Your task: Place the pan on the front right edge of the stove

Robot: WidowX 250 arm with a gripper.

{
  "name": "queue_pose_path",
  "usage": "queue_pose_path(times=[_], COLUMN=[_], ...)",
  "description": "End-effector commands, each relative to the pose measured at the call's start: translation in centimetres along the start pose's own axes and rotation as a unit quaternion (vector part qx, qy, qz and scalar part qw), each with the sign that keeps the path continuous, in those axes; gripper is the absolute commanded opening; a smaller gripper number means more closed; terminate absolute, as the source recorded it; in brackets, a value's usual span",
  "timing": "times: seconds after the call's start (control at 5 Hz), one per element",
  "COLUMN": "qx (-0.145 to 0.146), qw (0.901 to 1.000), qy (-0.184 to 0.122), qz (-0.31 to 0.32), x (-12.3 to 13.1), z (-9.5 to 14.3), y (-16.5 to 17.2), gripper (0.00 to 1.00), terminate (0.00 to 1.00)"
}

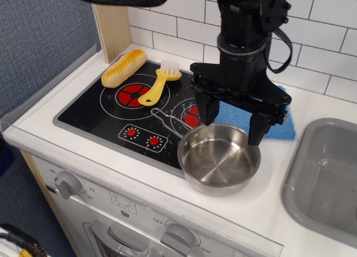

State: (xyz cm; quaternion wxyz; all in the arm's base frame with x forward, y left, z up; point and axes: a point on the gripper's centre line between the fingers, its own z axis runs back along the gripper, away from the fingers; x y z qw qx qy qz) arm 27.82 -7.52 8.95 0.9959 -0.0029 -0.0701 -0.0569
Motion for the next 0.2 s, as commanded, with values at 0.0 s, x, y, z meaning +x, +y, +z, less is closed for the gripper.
queue_pose_path(times=[0.0], qx=[-0.001], qw=[0.9999], qy=[-0.014], qz=[-0.003], x=[-0.14], z=[0.71], y=[-0.21], gripper=[1.00], terminate=[1.00])
